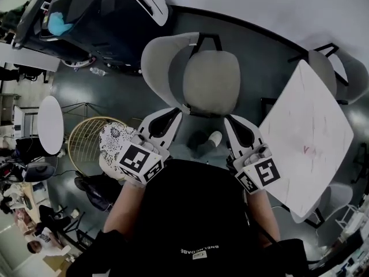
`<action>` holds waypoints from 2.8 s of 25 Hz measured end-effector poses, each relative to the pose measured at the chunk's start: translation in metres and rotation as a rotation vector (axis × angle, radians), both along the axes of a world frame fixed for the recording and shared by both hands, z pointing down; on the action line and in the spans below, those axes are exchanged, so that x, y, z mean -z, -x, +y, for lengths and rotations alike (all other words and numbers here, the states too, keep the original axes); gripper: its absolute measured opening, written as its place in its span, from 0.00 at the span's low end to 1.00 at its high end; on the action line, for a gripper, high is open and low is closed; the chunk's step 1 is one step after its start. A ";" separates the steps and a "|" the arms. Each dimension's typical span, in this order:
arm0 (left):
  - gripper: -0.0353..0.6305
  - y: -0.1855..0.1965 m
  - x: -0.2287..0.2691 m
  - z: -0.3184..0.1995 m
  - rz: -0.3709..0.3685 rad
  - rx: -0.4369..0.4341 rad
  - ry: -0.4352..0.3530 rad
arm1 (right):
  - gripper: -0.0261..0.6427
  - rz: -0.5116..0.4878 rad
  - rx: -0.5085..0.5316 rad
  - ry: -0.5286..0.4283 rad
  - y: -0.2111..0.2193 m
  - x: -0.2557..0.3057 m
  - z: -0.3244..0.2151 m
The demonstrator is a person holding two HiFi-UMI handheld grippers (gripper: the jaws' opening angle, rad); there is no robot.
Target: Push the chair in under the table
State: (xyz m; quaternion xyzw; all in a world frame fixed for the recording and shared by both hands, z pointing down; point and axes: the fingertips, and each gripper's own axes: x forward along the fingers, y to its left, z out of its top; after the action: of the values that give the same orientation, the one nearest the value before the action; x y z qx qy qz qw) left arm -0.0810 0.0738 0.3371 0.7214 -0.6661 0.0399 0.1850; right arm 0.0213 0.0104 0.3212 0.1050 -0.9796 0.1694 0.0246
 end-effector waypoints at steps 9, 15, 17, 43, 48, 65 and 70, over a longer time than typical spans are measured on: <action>0.06 0.052 -0.011 -0.018 0.022 -0.008 0.023 | 0.06 0.034 -0.049 0.023 0.029 -0.007 -0.007; 0.06 0.088 -0.021 -0.036 0.038 -0.065 0.043 | 0.06 0.051 -0.110 0.028 0.058 -0.011 -0.013; 0.06 0.100 -0.022 -0.040 0.036 -0.072 0.044 | 0.06 0.062 -0.120 0.030 0.069 -0.013 -0.014; 0.44 0.311 -0.218 -0.052 0.014 0.222 0.417 | 0.06 0.260 -0.154 0.046 0.110 -0.051 0.007; 0.45 0.319 -0.255 -0.056 0.021 0.208 0.487 | 0.06 0.301 -0.158 0.055 0.110 -0.059 0.012; 0.45 0.318 -0.319 -0.078 0.003 0.166 0.666 | 0.06 0.330 -0.239 0.111 0.079 -0.070 0.000; 0.44 0.314 -0.332 -0.081 0.036 0.167 0.701 | 0.06 0.337 -0.249 0.120 0.067 -0.073 -0.007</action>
State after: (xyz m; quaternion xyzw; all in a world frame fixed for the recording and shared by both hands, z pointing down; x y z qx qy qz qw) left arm -0.3947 -0.0076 0.6691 0.5577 -0.6655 0.2379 0.4353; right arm -0.0457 0.0036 0.3939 0.2502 -0.9293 0.2093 0.1733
